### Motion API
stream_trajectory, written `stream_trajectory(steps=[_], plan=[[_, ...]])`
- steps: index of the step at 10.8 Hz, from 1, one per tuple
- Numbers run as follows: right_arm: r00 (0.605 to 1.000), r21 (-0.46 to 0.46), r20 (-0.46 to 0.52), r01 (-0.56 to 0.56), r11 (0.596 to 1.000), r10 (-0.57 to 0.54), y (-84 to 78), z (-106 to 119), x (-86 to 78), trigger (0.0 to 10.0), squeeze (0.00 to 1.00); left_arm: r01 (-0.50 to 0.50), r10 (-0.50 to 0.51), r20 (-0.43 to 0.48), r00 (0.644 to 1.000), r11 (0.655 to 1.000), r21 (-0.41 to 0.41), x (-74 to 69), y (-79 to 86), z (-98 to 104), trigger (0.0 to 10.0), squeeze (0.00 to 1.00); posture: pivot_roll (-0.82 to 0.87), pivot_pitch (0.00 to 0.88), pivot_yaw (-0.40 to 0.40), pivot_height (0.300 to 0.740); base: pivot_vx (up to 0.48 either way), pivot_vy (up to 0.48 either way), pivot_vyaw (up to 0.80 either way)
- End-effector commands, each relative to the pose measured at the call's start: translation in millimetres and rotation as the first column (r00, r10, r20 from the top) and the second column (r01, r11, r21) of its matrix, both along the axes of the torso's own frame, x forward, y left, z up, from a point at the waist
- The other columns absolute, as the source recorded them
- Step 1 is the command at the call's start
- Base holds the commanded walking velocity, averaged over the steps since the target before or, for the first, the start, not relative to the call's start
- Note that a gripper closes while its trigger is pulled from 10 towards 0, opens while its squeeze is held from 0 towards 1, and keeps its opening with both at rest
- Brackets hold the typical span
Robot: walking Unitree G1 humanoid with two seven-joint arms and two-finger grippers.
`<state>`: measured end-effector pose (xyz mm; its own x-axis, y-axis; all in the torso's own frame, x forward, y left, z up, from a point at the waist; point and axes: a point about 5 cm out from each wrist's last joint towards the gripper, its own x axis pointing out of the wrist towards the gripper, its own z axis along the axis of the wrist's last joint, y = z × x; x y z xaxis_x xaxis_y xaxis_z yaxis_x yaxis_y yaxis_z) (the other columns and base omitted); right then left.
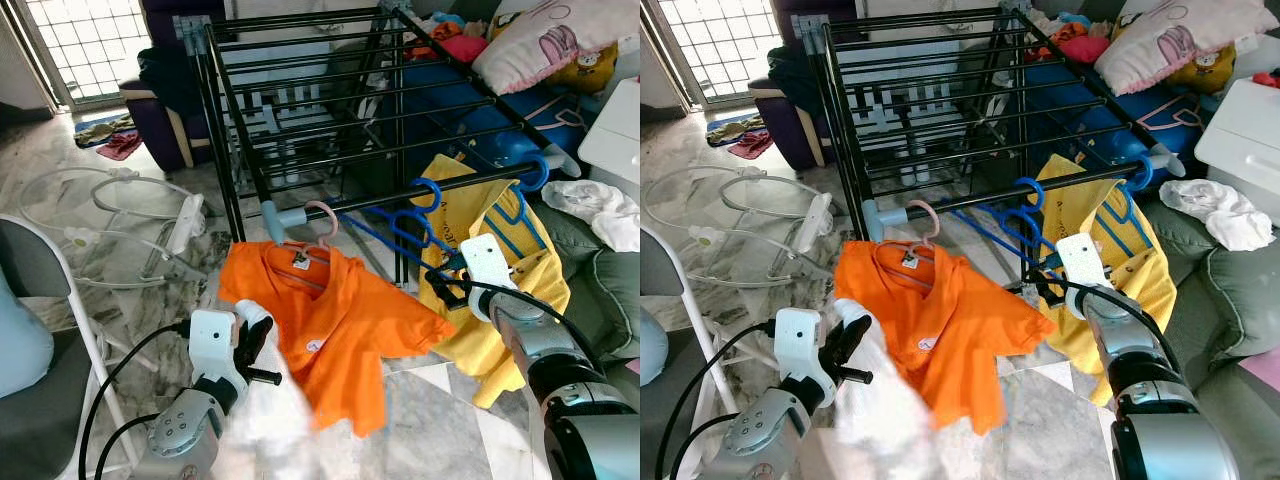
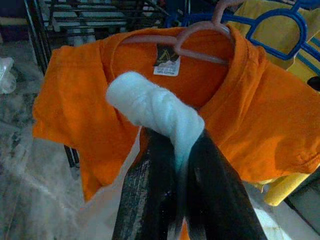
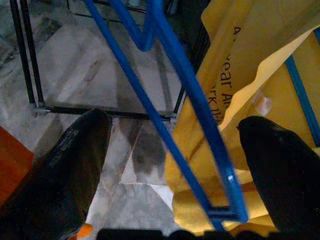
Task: Hang hanger
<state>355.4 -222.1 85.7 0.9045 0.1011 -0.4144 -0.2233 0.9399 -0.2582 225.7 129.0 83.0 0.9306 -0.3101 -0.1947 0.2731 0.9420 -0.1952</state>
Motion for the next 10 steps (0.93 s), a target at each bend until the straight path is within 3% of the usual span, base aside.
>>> stream_trajectory(steps=[1, 7, 8, 9, 10], plan=[[1.0, 0.012, 0.019, -0.008, 1.0, 0.008, 5.9, 7.8, 6.4, 10.0, 0.0, 0.018, -0.018, 0.014, 1.0, 1.0, 0.008, -0.1, -1.8, 3.8, 10.0, 0.0, 0.02, 0.044, 0.001, 0.74, 0.0, 0.0, 0.0], [0.999, 0.086, 0.033, 0.013, 0.996, -0.016, 26.8, 16.8, 18.4, 10.0, 0.0, 0.024, -0.024, 0.004, 1.0, 1.0, 0.014, -0.9, -3.8, 2.5, 10.0, 0.0, 0.03, 0.051, 0.0, 0.74, 0.0, 0.0, 0.0], [0.998, 0.167, 0.008, 0.064, 0.984, -0.066, 27.8, 15.8, 19.2, 1.7, 0.0, 0.023, -0.023, 0.001, 1.0, 1.0, 0.017, -0.9, -3.0, 2.3, 10.0, 0.0, 0.03, 0.052, 0.001, 0.74, 0.0, 0.0, 0.0], [0.997, 0.17, 0.007, 0.07, 0.983, -0.072, 27.8, 15.9, 19.4, 0.0, 0.0, 0.023, -0.023, 0.0, 1.0, 1.0, 0.02, -0.8, -2.6, 2.2, 10.0, 0.0, 0.03, 0.052, 0.002, 0.74, 0.0, 0.0, 0.0], [0.997, 0.181, 0.008, 0.077, 0.98, -0.08, 30.0, 17.2, 20.8, 0.0, 0.0, 0.028, -0.028, -0.004, 1.0, 0.999, 0.023, -0.5, -2.7, 2.0, 10.0, 0.0, 0.03, 0.051, 0.006, 0.74, 0.0, 0.0, 0.0]])
